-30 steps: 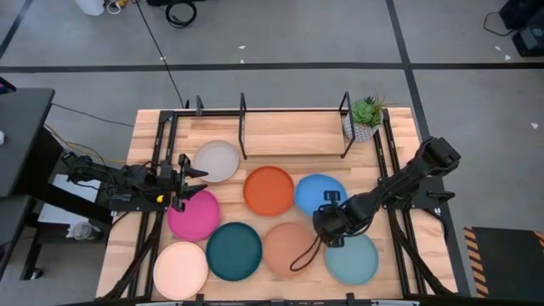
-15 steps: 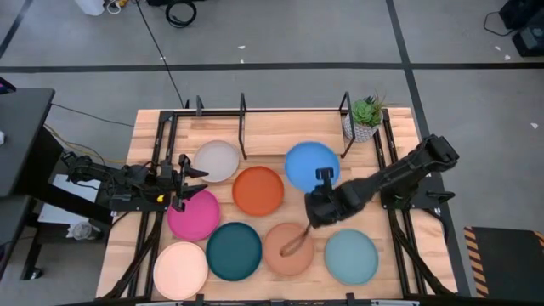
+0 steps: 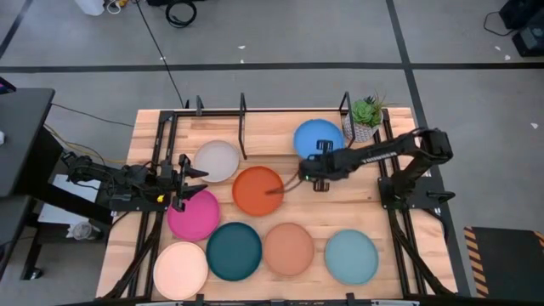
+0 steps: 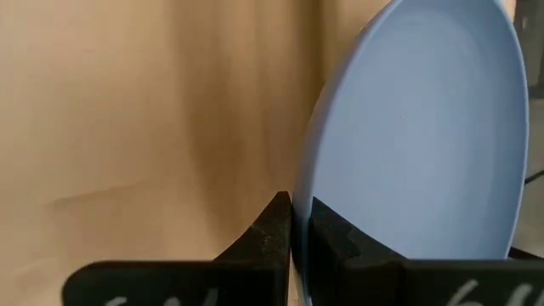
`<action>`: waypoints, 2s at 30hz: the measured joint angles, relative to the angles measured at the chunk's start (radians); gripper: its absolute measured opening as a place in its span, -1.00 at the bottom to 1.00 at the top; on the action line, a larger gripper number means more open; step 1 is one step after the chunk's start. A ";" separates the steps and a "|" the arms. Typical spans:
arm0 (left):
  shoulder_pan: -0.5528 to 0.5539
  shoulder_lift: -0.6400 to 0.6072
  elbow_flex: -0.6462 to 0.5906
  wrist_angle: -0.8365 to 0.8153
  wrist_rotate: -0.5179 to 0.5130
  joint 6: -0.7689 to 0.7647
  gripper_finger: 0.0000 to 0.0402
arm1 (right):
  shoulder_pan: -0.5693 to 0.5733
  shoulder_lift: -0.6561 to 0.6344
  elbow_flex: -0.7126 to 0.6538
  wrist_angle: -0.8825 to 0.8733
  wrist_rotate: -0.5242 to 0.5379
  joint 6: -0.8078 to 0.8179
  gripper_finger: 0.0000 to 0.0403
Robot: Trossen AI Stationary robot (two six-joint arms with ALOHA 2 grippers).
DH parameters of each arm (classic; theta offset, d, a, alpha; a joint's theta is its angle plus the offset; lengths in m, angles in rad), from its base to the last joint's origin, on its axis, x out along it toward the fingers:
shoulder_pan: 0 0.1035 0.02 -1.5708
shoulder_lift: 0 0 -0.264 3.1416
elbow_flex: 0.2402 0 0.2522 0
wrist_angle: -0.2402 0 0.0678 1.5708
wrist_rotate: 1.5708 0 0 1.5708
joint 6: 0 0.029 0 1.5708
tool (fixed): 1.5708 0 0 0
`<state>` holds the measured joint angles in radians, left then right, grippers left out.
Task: Place and stack plates onto a shelf
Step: Put the blue plate on the shelf, then stack the orange plate on top of the blue plate on the shelf
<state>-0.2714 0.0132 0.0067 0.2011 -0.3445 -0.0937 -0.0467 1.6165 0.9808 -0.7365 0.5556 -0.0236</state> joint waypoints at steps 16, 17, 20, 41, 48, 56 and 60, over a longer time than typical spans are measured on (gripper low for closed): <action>0.000 0.000 0.000 -0.049 0.000 -0.032 -0.01 | -0.217 -0.001 -0.012 0.081 -0.136 -0.066 -0.74; 0.000 0.000 0.000 -0.052 0.000 -0.033 -0.01 | -0.214 -0.001 -0.012 0.080 -0.139 -0.064 -0.70; 0.000 0.000 0.000 -0.052 0.000 -0.034 -0.01 | -0.206 -0.001 -0.012 0.077 -0.137 -0.057 -0.57; 0.000 0.000 0.000 -0.048 0.000 -0.034 -0.01 | 0.119 -0.001 0.115 0.105 -0.142 -0.102 -0.21; 0.000 0.000 0.000 -0.048 -0.003 -0.035 -0.01 | 0.189 0.001 0.115 0.249 -0.218 -0.181 -0.23; 0.000 0.000 0.000 -0.042 -0.019 -0.032 -0.01 | 0.232 0.001 0.115 0.379 -0.270 -0.276 -0.24; 0.000 0.000 0.000 -0.039 -0.019 -0.030 -0.01 | 0.251 0.001 0.115 0.498 -0.313 -0.319 -0.24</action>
<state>-0.2714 0.0132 0.0063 0.1625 -0.3634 -0.1239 0.2045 1.6173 1.0958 -0.2381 0.2428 -0.3424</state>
